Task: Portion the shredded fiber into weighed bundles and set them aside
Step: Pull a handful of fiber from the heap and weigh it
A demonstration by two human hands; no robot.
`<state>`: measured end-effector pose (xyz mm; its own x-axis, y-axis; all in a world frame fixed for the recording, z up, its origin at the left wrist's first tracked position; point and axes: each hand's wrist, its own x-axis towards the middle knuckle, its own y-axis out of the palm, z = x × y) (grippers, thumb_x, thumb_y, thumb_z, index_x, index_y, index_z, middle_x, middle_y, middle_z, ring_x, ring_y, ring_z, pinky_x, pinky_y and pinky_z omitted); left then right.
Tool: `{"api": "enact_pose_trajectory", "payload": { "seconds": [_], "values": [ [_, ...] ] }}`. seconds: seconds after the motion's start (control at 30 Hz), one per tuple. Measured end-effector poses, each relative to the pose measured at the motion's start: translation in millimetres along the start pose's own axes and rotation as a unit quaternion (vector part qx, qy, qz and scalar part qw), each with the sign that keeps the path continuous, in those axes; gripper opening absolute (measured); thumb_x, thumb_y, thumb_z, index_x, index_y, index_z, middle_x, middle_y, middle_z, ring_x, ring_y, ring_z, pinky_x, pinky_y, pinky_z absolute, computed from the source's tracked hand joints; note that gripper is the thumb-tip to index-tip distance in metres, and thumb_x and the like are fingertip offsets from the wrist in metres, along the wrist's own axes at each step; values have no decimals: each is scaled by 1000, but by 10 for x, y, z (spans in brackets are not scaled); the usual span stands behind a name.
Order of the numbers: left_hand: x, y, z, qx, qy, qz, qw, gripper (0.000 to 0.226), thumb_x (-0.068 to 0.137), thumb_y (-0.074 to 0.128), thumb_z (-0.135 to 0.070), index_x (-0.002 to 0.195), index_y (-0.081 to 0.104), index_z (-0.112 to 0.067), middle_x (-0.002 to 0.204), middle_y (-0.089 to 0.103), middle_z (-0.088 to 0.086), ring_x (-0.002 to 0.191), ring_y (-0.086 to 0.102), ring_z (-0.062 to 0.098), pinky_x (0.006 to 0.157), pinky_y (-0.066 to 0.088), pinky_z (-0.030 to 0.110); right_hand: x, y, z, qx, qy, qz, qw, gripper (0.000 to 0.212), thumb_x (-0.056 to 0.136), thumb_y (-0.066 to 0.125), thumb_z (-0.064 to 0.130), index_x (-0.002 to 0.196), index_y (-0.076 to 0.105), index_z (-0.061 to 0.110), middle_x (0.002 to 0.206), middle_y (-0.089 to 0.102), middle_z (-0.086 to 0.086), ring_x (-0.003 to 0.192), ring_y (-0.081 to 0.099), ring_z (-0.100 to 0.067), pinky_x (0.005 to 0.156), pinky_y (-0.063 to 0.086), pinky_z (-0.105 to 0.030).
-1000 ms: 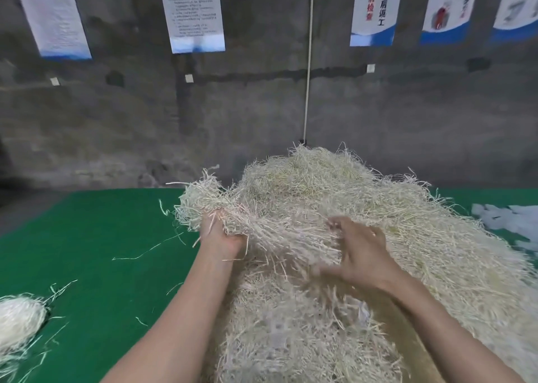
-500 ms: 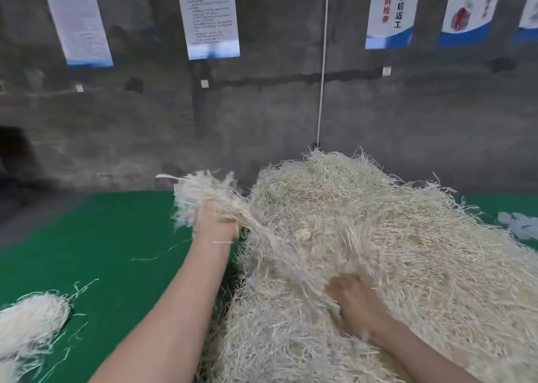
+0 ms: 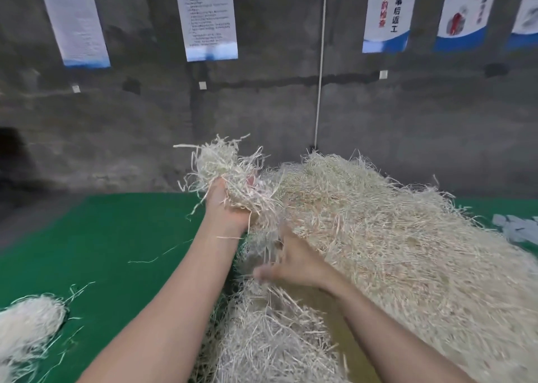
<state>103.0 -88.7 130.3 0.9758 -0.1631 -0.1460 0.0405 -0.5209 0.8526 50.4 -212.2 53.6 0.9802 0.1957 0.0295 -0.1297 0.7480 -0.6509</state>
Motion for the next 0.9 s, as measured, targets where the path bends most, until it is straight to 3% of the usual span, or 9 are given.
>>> {"api": "enact_pose_trajectory", "payload": {
  "seconds": [0.13,0.23,0.3,0.37,0.43,0.57,0.67,0.77,0.9],
  "values": [
    [-109,-8,-108,324,24,39,945,13,91,46,-1,85,58,-5,62,69,6,55,66,16,58,58,34,230,-36,-263,209,99,-159,960,17,93,49,4,104,62,9,100,65,-5,63,57,-17,56,50,-29],
    [-59,-298,61,715,-35,74,695,32,85,52,2,117,53,-5,113,65,12,87,64,16,81,56,34,269,-309,-258,297,64,-267,914,28,89,47,-8,86,64,14,80,63,0,55,57,-18,48,47,-23],
    [-10,-486,266,845,-27,45,532,41,81,51,0,121,50,-5,105,62,9,70,57,12,61,53,23,258,-364,-242,256,47,-284,923,35,85,46,-13,79,63,17,83,58,9,43,49,-12,37,38,-19],
    [63,-581,349,875,99,2,475,25,81,48,-4,104,58,-7,77,56,-3,60,53,10,50,42,20,221,-327,-338,171,38,-273,946,32,85,50,-10,84,62,20,96,57,11,41,48,-7,37,38,-19],
    [123,-619,297,827,223,-70,511,17,84,47,-6,73,56,-14,65,55,-4,56,52,12,47,35,18,124,-245,-528,-27,3,-247,969,19,90,56,6,84,56,24,84,59,11,49,54,-4,44,44,-16],
    [228,-469,44,460,301,-243,800,18,85,48,5,72,48,-7,75,56,9,65,52,24,45,41,21,-154,-43,-1160,-371,54,-56,925,19,98,39,14,83,45,23,90,64,-3,87,62,-22,77,51,-33],
    [240,-382,11,491,306,-230,782,12,86,52,5,81,48,-5,87,57,11,71,53,21,63,49,35,-192,-58,-1333,-411,72,-76,906,23,93,40,5,104,53,20,94,64,1,88,62,-21,74,51,-31],
    [166,-399,134,586,302,-153,736,17,84,54,6,81,55,-10,80,59,3,72,58,19,56,47,25,-73,-412,-969,-102,89,-70,988,29,87,57,5,93,48,32,93,54,12,84,63,-15,63,48,-20],
    [-6,-431,216,658,321,-67,678,36,79,53,12,68,54,-22,70,57,-8,63,57,11,43,36,9,-172,-913,-111,64,-107,-193,973,50,78,70,24,110,46,54,120,45,31,120,45,-3,97,39,-26]
  ]
}}
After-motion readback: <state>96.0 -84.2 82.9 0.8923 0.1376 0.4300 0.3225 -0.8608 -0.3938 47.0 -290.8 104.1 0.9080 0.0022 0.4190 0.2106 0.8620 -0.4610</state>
